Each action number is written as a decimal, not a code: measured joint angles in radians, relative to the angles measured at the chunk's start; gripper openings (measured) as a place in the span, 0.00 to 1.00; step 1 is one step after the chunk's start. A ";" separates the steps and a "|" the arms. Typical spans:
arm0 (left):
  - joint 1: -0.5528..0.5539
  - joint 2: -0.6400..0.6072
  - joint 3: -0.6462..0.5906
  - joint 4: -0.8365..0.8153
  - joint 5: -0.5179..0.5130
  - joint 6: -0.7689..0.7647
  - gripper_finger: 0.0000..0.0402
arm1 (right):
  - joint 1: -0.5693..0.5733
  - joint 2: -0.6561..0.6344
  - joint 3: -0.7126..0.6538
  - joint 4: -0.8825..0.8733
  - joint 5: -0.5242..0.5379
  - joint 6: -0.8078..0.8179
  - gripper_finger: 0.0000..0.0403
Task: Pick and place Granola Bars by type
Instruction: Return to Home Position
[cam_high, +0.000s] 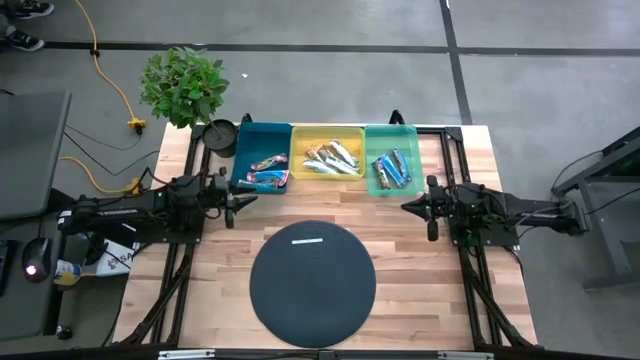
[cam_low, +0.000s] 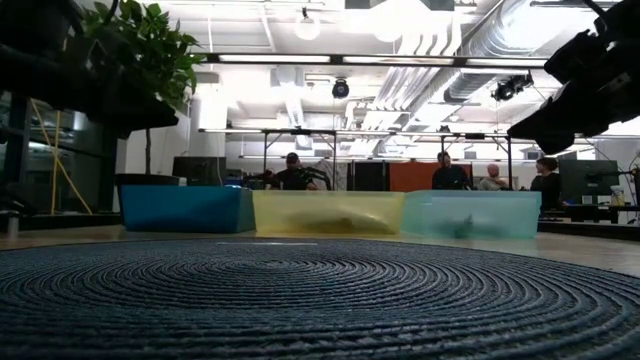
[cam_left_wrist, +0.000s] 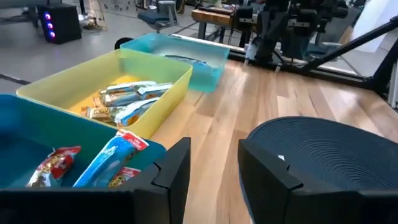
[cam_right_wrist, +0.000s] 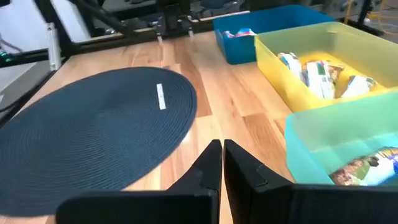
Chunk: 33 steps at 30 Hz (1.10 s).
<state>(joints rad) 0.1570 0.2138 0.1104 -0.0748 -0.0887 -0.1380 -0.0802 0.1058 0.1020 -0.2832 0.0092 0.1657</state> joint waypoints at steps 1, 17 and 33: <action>0.000 0.000 0.000 0.003 0.000 0.004 0.33 | -0.002 0.001 0.000 0.001 -0.013 -0.011 0.00; 0.000 0.000 0.000 0.004 0.073 0.088 0.33 | -0.005 0.000 0.000 0.001 0.095 0.012 0.00; 0.000 0.000 0.000 -0.003 0.071 0.081 0.33 | -0.005 0.000 0.000 0.002 0.092 0.011 0.00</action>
<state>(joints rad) 0.1566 0.2137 0.1104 -0.0780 -0.0174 -0.0566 -0.0849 0.1055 0.1017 -0.2810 0.1017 0.1772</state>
